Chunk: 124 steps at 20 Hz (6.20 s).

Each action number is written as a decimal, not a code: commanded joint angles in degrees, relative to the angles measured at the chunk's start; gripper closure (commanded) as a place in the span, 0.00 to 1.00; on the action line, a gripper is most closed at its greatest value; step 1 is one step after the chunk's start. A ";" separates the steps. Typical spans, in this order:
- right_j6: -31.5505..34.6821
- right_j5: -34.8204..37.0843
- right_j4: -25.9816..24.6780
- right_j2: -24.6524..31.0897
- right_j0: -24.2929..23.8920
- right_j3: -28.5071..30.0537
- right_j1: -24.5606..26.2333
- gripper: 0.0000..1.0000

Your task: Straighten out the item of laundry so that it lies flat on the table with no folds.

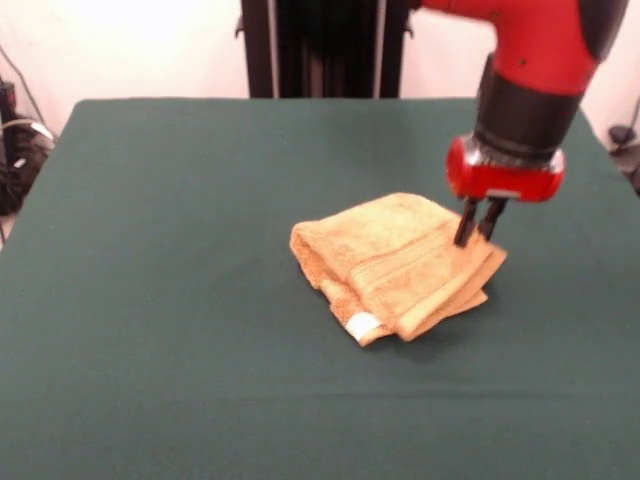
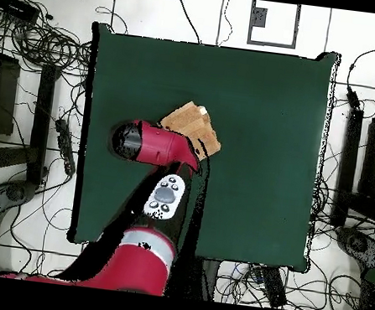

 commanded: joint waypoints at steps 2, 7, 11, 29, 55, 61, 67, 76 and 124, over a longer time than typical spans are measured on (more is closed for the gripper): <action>18.45 17.79 2.82 -3.09 4.89 2.87 -11.55 1.00; 19.31 18.91 2.03 -4.31 5.60 5.11 -14.66 1.00; 20.84 17.18 2.57 -4.41 6.30 7.46 -15.90 1.00; 19.76 12.75 4.06 -4.42 5.26 14.92 -21.56 1.00; 25.66 25.04 3.31 -13.03 11.82 15.53 -29.15 1.00; 23.41 13.29 6.34 -6.78 8.24 19.02 -26.27 1.00; 20.35 8.02 6.14 -3.80 5.11 20.33 -25.75 1.00; 27.04 9.83 4.56 -8.17 10.60 15.79 -23.83 1.00; -10.93 18.67 -31.65 32.92 -32.57 -14.42 -8.31 1.00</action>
